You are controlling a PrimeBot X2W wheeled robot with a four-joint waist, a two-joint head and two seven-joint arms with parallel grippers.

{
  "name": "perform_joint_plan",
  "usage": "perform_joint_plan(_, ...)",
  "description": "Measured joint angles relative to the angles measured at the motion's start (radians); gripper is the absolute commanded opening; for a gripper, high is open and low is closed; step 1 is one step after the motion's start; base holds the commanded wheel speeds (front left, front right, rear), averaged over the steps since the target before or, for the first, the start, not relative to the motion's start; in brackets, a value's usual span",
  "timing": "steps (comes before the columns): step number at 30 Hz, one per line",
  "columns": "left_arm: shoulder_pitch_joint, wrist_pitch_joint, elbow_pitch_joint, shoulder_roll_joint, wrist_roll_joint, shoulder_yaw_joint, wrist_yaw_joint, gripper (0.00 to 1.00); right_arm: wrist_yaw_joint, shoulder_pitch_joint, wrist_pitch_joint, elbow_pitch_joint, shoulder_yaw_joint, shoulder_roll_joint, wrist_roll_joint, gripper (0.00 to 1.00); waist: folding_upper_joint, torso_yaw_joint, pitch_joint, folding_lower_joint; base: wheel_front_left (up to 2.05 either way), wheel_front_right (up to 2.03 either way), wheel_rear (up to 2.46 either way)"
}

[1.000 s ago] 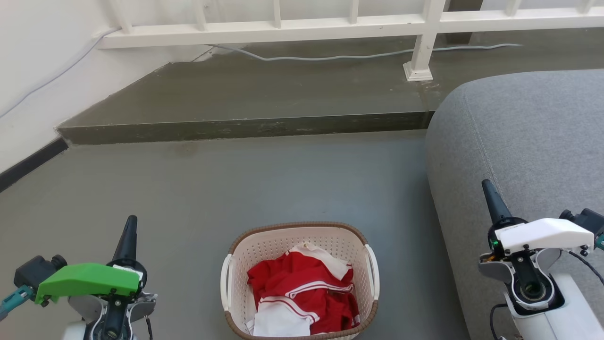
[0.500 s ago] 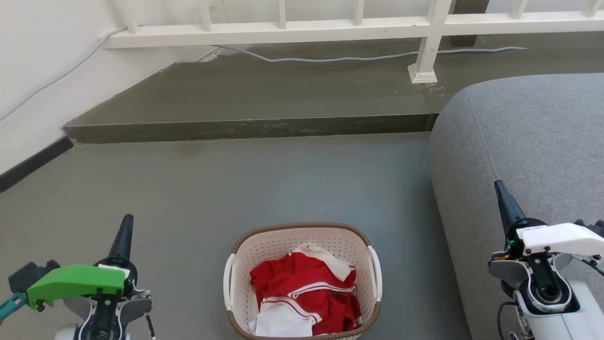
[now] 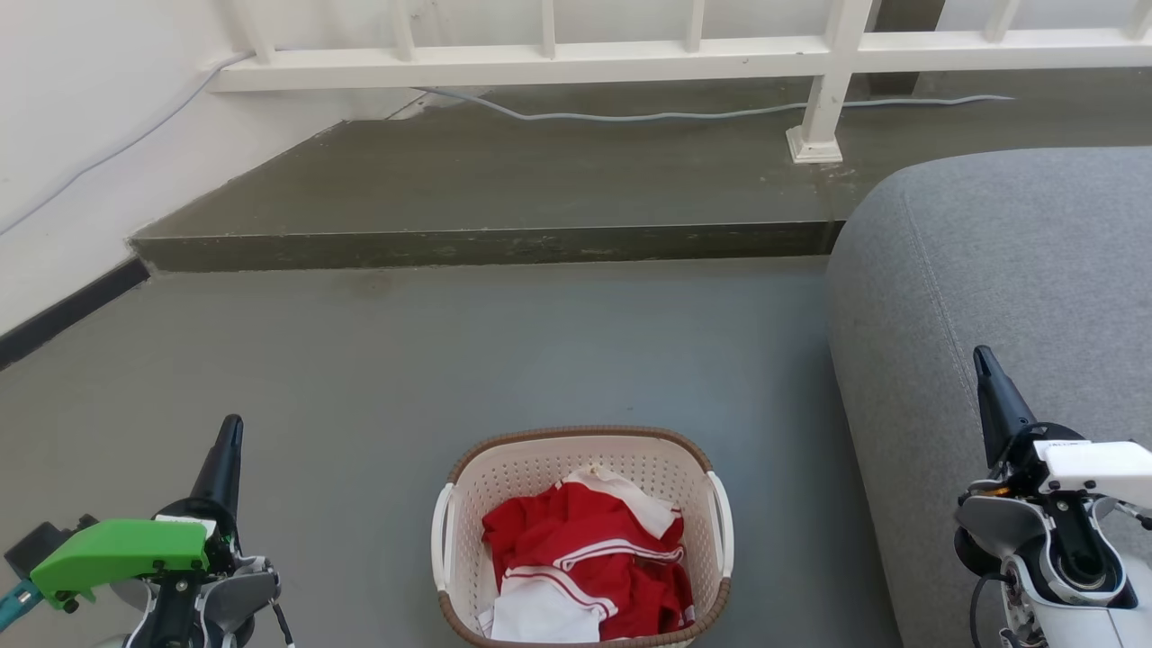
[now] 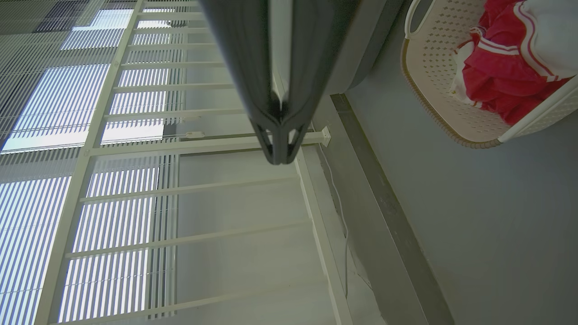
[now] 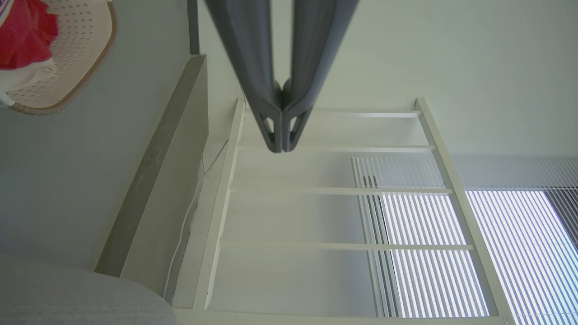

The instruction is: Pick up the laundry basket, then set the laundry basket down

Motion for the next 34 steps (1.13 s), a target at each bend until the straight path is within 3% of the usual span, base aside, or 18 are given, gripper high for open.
perform_joint_plan(6,0.001,0.025,-0.002,-0.007,-0.07,0.019,-0.001,0.0,0.011,0.004,0.02,-0.008,-0.035,0.011,0.069,0.0,0.0,0.005,-0.002,0.0,0.0,0.0,0.0)
perform_joint_plan(34,0.001,0.025,-0.004,-0.008,-0.072,0.022,-0.002,0.0,0.012,0.004,0.02,-0.009,-0.037,0.012,0.069,0.0,0.0,0.005,-0.002,0.0,0.0,0.0,0.0)
